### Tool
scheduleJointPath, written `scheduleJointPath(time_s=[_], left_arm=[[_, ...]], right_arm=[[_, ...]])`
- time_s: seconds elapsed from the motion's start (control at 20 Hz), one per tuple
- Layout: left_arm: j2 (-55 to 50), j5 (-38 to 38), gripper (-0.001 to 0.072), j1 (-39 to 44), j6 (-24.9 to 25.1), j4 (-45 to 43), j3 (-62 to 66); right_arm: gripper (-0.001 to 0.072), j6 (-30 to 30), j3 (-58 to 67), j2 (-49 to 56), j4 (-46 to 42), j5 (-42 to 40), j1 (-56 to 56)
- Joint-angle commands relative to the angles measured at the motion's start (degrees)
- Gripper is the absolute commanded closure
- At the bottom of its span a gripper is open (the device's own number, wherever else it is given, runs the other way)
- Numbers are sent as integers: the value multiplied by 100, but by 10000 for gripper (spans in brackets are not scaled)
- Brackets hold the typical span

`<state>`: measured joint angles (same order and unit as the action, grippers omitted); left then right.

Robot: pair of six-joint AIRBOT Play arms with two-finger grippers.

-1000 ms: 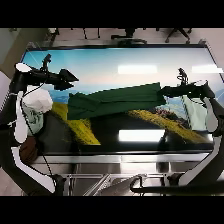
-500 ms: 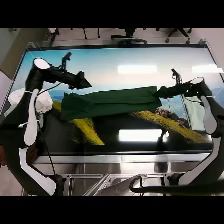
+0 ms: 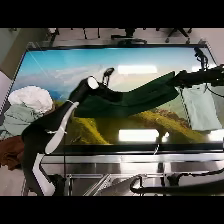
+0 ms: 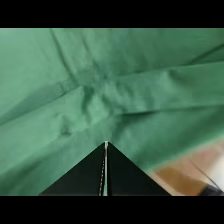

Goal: Fold the shirts.

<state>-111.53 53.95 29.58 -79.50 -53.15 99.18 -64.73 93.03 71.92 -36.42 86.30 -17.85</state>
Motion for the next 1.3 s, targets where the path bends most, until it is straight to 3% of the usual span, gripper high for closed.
scheduleJointPath(time_s=[0.0, 0.35, 0.5, 0.75, 0.95, 1.05, 1.15, 1.2, 1.25], left_arm=[[-643, -822, 691, 697, -39, 282, 164], [-1720, 415, 691, 774, -151, 1384, 1932], [-1165, 1526, 691, 61, -160, 1696, 2031], [516, 2806, 691, -1838, 22, 3342, 1718], [1539, 3110, 691, -3001, 44, 4266, 1810], [2009, 3115, 691, -3392, 280, 4409, 1550], [2424, 3134, 691, -3637, 551, 4380, 1200], [2586, 3139, 691, -3720, 664, 4367, 1003], [2736, 3145, 691, -3762, 752, 4369, 778]], right_arm=[[690, -236, 2, -466, 227, 223, -26], [690, -435, -26, -317, 214, 275, 15], [690, -564, -50, -286, 236, 273, 15], [690, -560, -98, -284, 1123, -173, 518], [689, -444, -317, 17, 1167, -1937, 2299], [689, -306, -326, 487, 1169, -2973, 3526], [686, 372, -323, 1150, 1233, -4634, 4837], [608, 907, -323, 1534, 1274, -5816, 5442], [430, 1224, -315, 1867, 1272, -6815, 5875]])
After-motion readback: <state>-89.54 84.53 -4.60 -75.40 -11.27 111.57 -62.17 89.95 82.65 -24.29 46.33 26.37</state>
